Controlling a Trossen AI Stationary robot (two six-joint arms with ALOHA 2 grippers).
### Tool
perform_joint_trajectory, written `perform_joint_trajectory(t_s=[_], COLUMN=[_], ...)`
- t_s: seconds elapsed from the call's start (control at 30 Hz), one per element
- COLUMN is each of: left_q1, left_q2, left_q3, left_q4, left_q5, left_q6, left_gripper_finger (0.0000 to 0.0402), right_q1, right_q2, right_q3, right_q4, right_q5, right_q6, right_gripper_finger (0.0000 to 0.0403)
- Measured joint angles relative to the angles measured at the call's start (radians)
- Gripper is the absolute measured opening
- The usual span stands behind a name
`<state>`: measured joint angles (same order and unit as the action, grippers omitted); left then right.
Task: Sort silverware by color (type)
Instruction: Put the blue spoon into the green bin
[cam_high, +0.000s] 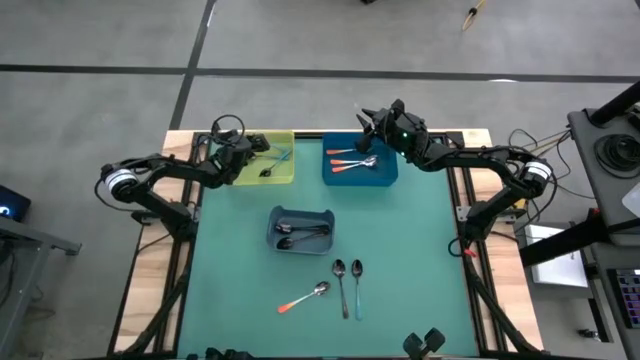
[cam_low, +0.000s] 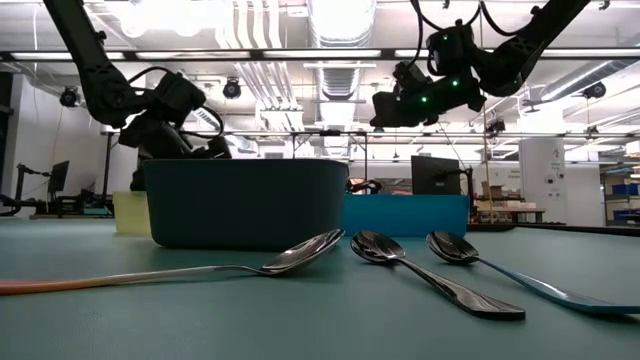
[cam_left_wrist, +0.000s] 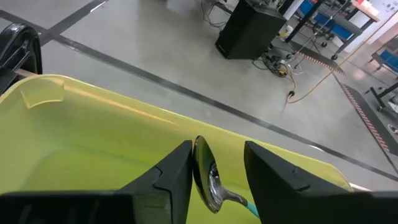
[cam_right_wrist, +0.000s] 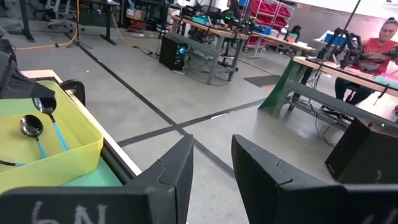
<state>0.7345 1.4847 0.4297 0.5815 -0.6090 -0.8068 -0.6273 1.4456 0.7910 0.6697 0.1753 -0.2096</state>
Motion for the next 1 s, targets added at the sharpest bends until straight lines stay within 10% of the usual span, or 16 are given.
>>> perform_joint_trajectory(t_s=[1.0], left_q1=[0.001], left_q2=[-0.066], left_q3=[0.0], left_q4=[-0.212], left_q5=[0.026], left_q6=[-0.03], left_gripper_finger=[0.0147], right_q1=[0.0], right_q2=[0.0], right_q3=[0.0], right_q4=[-0.002], right_q5=[0.0], right_q6=[-0.009], right_gripper_finger=[0.0099])
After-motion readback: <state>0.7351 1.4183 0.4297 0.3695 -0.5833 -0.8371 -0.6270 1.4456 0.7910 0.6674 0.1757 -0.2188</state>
